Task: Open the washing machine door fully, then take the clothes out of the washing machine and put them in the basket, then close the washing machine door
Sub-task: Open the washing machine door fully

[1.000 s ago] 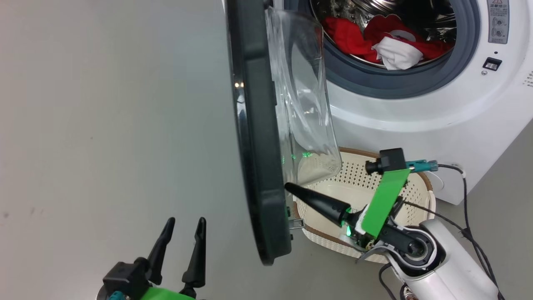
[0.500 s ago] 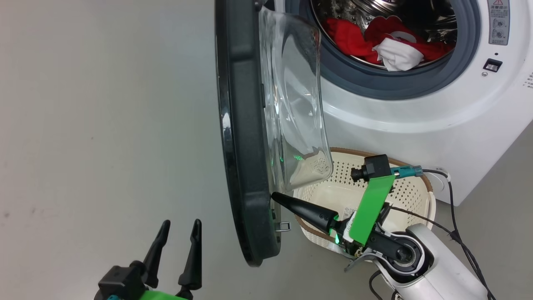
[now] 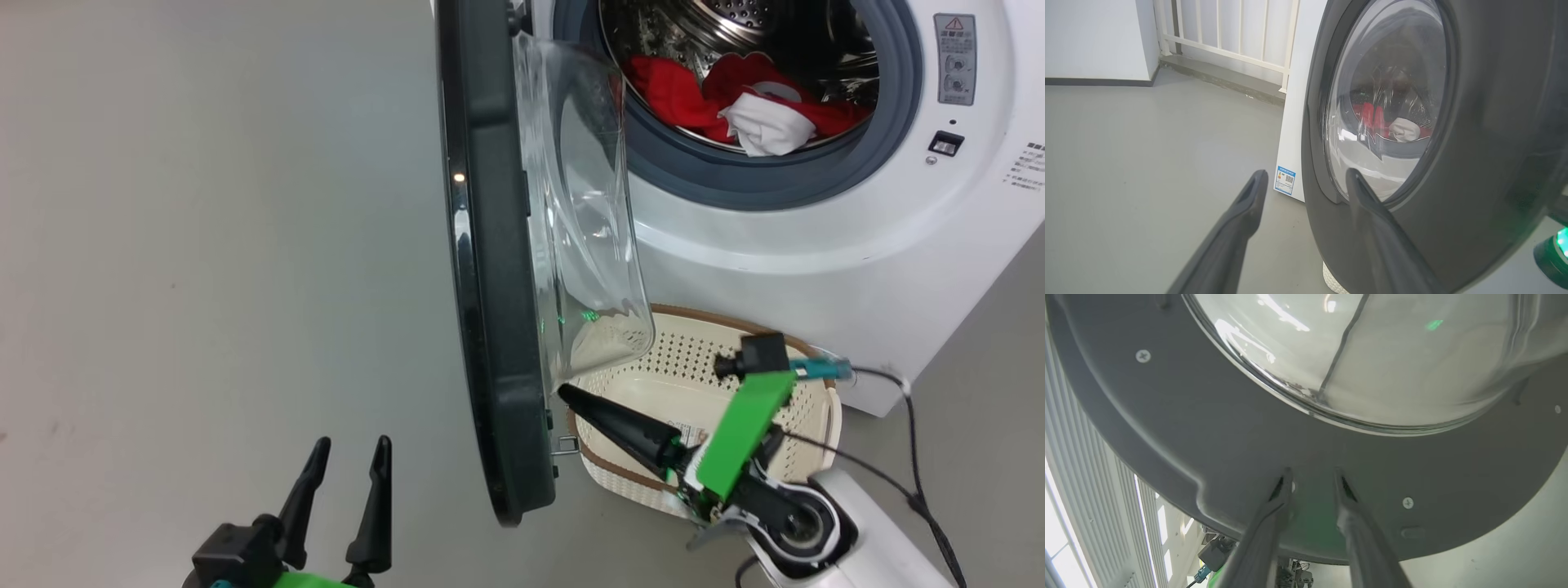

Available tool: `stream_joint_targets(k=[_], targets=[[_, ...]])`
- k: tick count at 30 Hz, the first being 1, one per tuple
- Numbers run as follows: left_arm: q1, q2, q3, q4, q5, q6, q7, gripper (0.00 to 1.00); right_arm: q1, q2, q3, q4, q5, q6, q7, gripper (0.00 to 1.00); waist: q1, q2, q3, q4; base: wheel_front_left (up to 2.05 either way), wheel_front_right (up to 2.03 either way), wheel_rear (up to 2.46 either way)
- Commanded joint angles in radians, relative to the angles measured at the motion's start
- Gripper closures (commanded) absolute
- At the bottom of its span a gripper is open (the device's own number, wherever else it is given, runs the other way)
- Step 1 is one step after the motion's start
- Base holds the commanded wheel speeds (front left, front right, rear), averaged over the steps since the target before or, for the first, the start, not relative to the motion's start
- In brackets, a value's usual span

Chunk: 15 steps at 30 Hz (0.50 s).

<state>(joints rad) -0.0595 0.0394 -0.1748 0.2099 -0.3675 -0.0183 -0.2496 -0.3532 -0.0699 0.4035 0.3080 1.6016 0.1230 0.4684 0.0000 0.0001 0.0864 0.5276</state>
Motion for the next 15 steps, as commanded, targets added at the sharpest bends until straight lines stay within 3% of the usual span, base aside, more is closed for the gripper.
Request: stream_joint_targets(k=[1, 15], targets=[[-0.003, 0.011, 0.036, -0.017, 0.014, -0.005, -0.012, 0.0, 0.004, 0.007, 0.007, -0.02, -0.008, 0.008, -0.012, 0.0, 0.0, -0.0001, -0.004, -0.002, 0.0, 0.0, 0.0], [-0.001, 0.011, 0.062, -0.002, 0.022, -0.018, -0.012, 0.0, 0.118, -0.073, -0.015, 0.04, -0.084, 0.008, -0.116, 0.0, 0.0, -0.0001, -0.007, -0.065, 0.0, 0.0, 0.0]])
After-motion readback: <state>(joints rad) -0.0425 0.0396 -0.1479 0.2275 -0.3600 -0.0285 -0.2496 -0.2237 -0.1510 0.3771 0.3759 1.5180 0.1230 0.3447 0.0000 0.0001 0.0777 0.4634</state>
